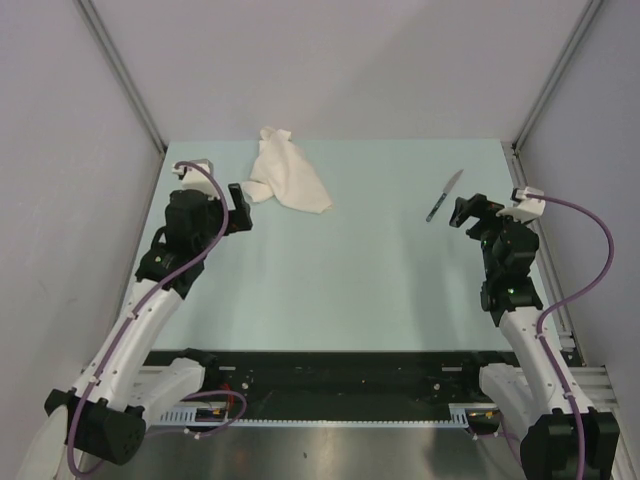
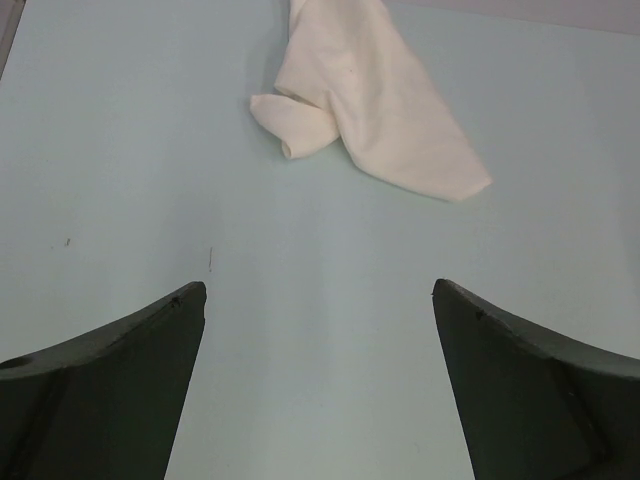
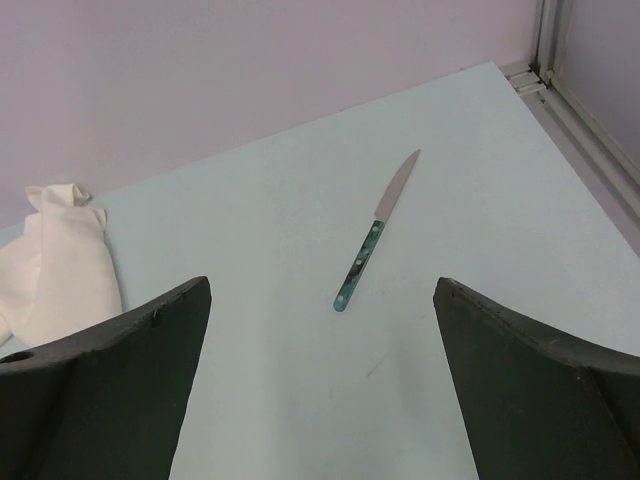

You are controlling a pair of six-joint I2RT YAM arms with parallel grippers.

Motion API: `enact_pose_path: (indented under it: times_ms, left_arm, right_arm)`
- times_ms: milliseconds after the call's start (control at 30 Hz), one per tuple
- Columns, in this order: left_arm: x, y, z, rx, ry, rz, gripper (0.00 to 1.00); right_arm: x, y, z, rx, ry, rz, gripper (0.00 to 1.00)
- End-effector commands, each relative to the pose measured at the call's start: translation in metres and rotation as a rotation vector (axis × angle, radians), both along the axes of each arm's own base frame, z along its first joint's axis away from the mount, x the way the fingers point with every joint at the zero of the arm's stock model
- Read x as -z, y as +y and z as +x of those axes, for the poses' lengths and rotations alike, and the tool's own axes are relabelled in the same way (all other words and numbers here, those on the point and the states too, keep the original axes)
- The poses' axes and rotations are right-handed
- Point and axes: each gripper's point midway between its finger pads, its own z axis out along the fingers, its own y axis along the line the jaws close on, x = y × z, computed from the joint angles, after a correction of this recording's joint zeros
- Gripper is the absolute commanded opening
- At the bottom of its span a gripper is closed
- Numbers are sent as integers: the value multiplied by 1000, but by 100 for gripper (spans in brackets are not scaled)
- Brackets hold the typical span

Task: Fold the napkin, place the utensils inside, and roll it up
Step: Move the napkin to the centre of the board

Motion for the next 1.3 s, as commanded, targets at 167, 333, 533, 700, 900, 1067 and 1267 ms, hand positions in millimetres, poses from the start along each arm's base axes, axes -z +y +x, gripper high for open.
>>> enact_pose_path:
  times_ms: [167,333,533,700,900,1067,1267]
  left_arm:
    - [-1,0,39,-111,-10,-71,100]
    - [44,-30,100,-112,127,-8,96]
    - [73,-55,193,-117,173,30,93]
    - [120,-51,251,-154,262,43,88]
    - [158,-28,269,-190,311,-120,85]
    - [179,-27,284,-159,310,-205,81]
    - [171,-32,303,-86,244,-239,42]
  right_arm:
    - [6,8,11,-43,23,-3,100]
    - [16,28,24,-131,67,63,100]
    - [38,58,36,-267,179,86,100]
    - [38,68,38,-306,185,78,100]
    - [37,67,41,-303,187,65,100]
    - [40,72,45,-326,201,78,100]
    - [37,77,44,-343,202,85,100]
